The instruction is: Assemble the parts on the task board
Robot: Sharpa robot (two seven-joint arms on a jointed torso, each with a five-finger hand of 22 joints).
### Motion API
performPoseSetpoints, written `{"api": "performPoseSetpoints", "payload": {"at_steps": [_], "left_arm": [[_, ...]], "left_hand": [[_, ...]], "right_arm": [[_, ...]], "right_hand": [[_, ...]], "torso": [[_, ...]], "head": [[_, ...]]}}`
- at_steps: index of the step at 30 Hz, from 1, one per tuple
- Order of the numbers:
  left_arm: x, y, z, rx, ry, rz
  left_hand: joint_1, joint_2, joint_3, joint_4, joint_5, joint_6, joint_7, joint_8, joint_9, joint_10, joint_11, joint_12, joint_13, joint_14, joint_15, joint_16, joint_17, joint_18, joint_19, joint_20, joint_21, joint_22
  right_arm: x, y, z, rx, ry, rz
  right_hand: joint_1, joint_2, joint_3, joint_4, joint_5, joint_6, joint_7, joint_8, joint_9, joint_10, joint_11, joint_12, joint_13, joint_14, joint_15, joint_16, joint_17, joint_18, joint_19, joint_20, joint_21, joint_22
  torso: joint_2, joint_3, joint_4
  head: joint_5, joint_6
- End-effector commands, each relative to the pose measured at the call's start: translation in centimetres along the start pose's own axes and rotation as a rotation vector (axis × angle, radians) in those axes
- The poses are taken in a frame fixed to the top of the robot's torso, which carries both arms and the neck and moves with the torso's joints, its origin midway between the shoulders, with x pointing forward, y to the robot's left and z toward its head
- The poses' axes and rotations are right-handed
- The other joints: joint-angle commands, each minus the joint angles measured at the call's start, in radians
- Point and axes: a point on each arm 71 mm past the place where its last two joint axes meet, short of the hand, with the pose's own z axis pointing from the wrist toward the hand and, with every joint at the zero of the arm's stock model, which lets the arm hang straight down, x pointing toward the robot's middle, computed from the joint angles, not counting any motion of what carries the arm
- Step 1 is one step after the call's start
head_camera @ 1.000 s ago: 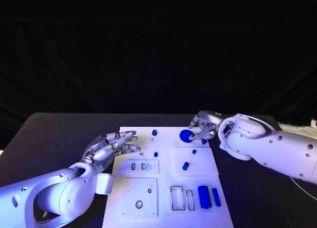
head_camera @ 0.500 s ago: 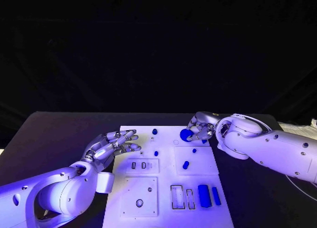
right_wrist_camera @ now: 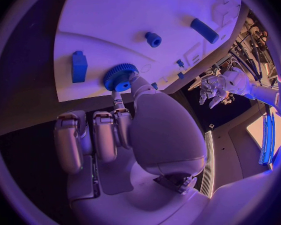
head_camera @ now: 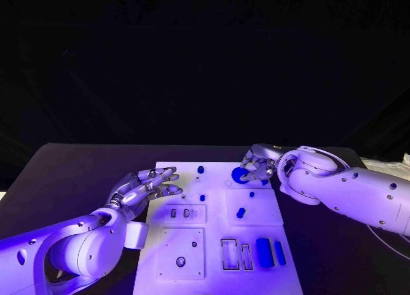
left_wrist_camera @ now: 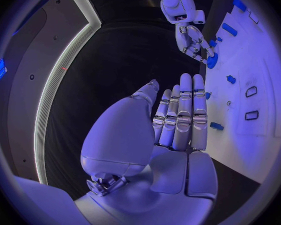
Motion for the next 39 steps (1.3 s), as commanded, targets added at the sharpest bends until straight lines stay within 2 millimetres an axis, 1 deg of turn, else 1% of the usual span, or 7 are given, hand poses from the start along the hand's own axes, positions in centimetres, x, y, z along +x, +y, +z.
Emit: {"api": "performPoseSetpoints", "payload": {"at_steps": [1, 6, 13, 17, 22, 32, 39], "left_arm": [[0.1, -0.1, 0.0, 0.004, 0.016, -0.009], [0.1, -0.1, 0.0, 0.000, 0.015, -0.013], [0.1, 0.0, 0.0, -0.001, 0.018, -0.017], [0.1, 0.0, 0.0, -0.001, 0.019, -0.017], [0.1, 0.0, 0.0, -0.002, 0.019, -0.018], [0.1, -0.1, -0.1, -0.002, 0.016, -0.016], [0.0, -0.1, -0.1, -0.003, 0.014, -0.015]], "left_hand": [[0.003, 0.003, -0.001, -0.004, -0.004, -0.006, 0.004, -0.005, -0.001, -0.010, 0.000, -0.003, 0.000, -0.006, 0.001, -0.006, 0.001, 0.011, 0.000, -0.002, -0.003, -0.002], [0.001, 0.002, -0.001, -0.004, -0.005, -0.007, 0.005, -0.006, -0.001, -0.011, 0.000, -0.004, 0.000, -0.006, 0.002, -0.006, 0.002, 0.011, 0.000, -0.002, -0.003, -0.002], [0.000, 0.002, -0.001, -0.004, -0.005, -0.008, 0.006, -0.006, -0.001, -0.012, 0.001, -0.004, 0.000, -0.007, 0.002, -0.006, 0.002, 0.011, 0.000, -0.002, -0.003, -0.002], [-0.001, 0.001, -0.001, -0.004, -0.005, -0.010, 0.006, -0.007, -0.001, -0.013, 0.001, -0.004, 0.000, -0.007, 0.003, -0.007, 0.003, 0.011, -0.001, -0.001, -0.003, -0.002], [-0.001, 0.001, -0.001, -0.004, -0.005, -0.010, 0.006, -0.007, -0.001, -0.013, 0.001, -0.004, 0.000, -0.007, 0.003, -0.007, 0.003, 0.011, -0.001, -0.001, -0.003, -0.002], [-0.001, 0.001, -0.001, -0.005, -0.005, -0.011, 0.007, -0.008, -0.001, -0.014, 0.002, -0.005, -0.001, -0.008, 0.003, -0.007, 0.003, 0.011, -0.001, -0.001, -0.003, -0.003], [0.002, -0.001, 0.002, -0.010, -0.005, -0.013, 0.007, -0.007, -0.001, -0.015, 0.002, -0.005, -0.001, -0.009, 0.003, -0.009, 0.005, 0.011, -0.002, -0.001, -0.004, -0.003]], "right_arm": [[0.4, 0.0, 0.1, 0.008, 0.030, -0.017], [0.4, 0.3, 0.1, 0.001, 0.006, -0.087], [0.4, 1.4, -0.1, -0.045, -0.045, -0.178], [0.4, 2.4, -0.4, -0.081, -0.096, -0.197], [0.3, 3.7, -0.9, -0.121, -0.147, -0.202], [0.0, 6.6, -1.6, -0.210, -0.224, -0.193], [0.2, 8.8, -1.3, -0.262, -0.238, -0.198]], "right_hand": [[0.006, 0.015, 0.009, -0.007, -0.018, 0.018, -0.005, 0.008, 0.003, 0.057, -0.007, 0.010, 0.160, 0.085, -0.004, 0.004, 0.161, -0.011, 0.099, 0.005, 0.005, 0.252], [0.020, 0.023, 0.017, -0.024, -0.029, 0.039, -0.013, 0.014, 0.006, 0.065, -0.014, 0.029, 0.176, 0.085, -0.009, 0.004, 0.160, -0.014, 0.105, 0.000, 0.010, 0.263], [0.024, 0.029, 0.026, -0.036, -0.038, 0.059, -0.021, 0.018, 0.008, 0.074, -0.021, 0.048, 0.192, 0.085, -0.015, 0.005, 0.163, -0.014, 0.105, -0.006, 0.010, 0.263], [0.012, 0.030, 0.028, -0.032, -0.031, 0.062, -0.021, 0.015, 0.007, 0.076, -0.022, 0.051, 0.195, 0.086, -0.017, 0.006, 0.166, -0.014, 0.105, -0.008, 0.010, 0.263], [0.002, 0.030, 0.034, -0.032, -0.002, 0.067, -0.024, 0.011, 0.006, 0.077, -0.024, 0.052, 0.197, 0.086, -0.019, 0.007, 0.168, -0.014, 0.105, -0.011, 0.010, 0.263], [-0.014, 0.030, 0.037, -0.027, -0.002, 0.066, -0.023, 0.004, 0.004, 0.078, -0.024, 0.052, 0.198, 0.087, -0.019, 0.009, 0.173, -0.014, 0.105, -0.011, 0.010, 0.263], [-0.019, 0.032, 0.040, -0.026, -0.013, 0.068, -0.023, 0.002, 0.004, 0.077, -0.024, 0.050, 0.198, 0.088, -0.019, 0.009, 0.174, -0.014, 0.105, -0.011, 0.010, 0.263]], "torso": [[0.000, 0.0001, -0.0010], [0.000, -0.0007, 0.0012], [0.001, -0.0003, 0.0012], [0.000, -0.0004, 0.0012], [-0.001, -0.0005, 0.0024], [0.000, -0.0018, 0.0024], [0.001, -0.0024, 0.0034]], "head": [[0.003, -0.003], [-0.002, -0.003], [-0.001, -0.004], [0.000, -0.006], [0.001, -0.006], [0.006, -0.007], [0.011, -0.006]]}}
